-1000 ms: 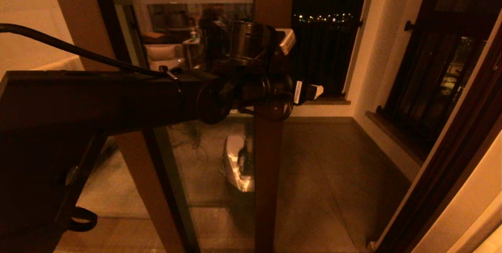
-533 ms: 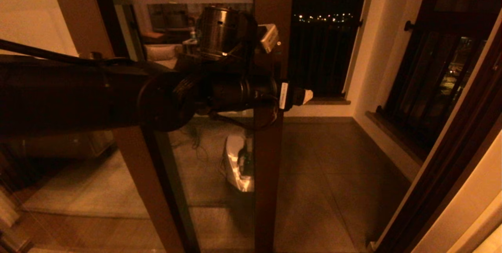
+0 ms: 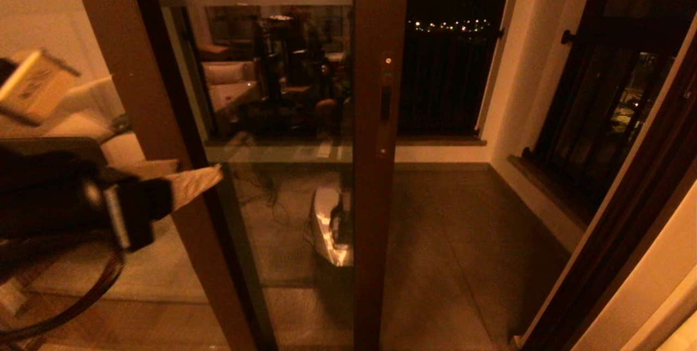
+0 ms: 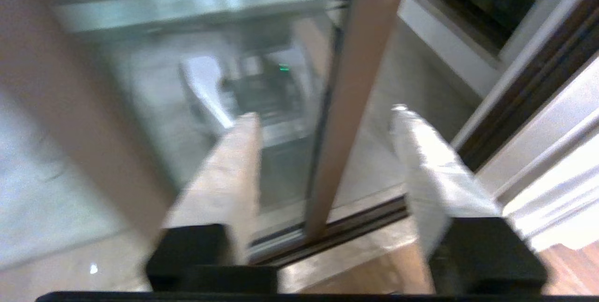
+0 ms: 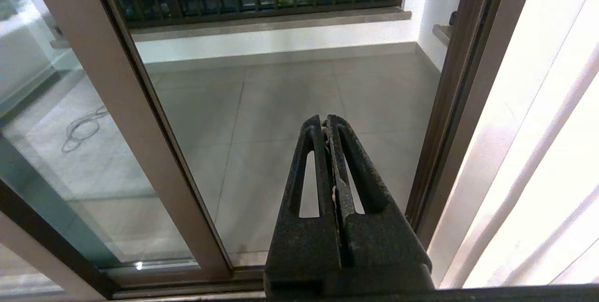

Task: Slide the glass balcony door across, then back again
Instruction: Close the slid door

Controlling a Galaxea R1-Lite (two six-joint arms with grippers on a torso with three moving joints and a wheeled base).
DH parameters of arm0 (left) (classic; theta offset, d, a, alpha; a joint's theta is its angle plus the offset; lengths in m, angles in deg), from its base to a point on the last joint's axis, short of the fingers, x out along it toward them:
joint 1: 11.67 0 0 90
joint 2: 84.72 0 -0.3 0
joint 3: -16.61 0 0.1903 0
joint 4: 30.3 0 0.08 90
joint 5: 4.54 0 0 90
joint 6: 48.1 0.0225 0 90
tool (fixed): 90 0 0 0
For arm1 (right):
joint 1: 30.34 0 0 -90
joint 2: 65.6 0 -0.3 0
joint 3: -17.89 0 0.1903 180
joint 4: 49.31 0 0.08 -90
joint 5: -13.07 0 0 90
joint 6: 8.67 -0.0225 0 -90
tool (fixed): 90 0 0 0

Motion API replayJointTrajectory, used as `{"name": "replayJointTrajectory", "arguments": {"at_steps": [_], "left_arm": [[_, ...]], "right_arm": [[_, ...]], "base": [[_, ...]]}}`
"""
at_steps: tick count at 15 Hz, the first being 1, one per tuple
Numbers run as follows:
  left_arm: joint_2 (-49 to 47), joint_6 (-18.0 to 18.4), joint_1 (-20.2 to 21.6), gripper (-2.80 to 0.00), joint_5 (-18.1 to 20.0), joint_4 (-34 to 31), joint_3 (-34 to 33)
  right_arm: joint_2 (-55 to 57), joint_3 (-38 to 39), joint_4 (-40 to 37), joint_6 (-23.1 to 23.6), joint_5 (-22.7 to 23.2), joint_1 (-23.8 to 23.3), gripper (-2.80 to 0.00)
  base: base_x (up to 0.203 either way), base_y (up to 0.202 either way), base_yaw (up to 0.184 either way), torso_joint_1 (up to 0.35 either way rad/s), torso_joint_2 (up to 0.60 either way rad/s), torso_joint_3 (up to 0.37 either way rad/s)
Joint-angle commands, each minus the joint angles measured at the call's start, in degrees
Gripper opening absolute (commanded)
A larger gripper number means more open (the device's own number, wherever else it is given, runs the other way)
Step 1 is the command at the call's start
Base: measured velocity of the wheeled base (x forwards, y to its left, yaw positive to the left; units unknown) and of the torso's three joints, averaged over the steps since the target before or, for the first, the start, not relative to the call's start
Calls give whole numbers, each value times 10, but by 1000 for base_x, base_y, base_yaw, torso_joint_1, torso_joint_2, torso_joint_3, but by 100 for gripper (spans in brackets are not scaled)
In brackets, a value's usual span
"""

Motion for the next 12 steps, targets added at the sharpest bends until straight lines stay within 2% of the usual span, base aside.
{"name": "replayJointTrajectory", "arguments": {"at_steps": [1,4,6,7,8,10,11,12], "left_arm": [[188,1,23,-280,-12,-10,-92],[321,29,85,-280,-74,-75,-146],[397,54,120,-280,-91,-110,-145],[424,64,152,-280,-95,-137,-133],[442,68,185,-280,-102,-168,-118],[451,55,200,-280,-189,-187,-102],[450,53,222,-280,-197,-188,-99],[452,59,269,-280,-185,-189,-98]], "right_arm": [[0,0,0,0,0,0,-280],[0,0,0,0,0,0,-280],[0,0,0,0,0,0,-280],[0,0,0,0,0,0,-280],[0,0,0,0,0,0,-280],[0,0,0,0,0,0,-280],[0,0,0,0,0,0,-280],[0,0,0,0,0,0,-280]], "base": [[0,0,0,0,0,0],[0,0,0,0,0,0],[0,0,0,0,0,0],[0,0,0,0,0,0],[0,0,0,0,0,0],[0,0,0,0,0,0],[0,0,0,0,0,0],[0,0,0,0,0,0]]}}
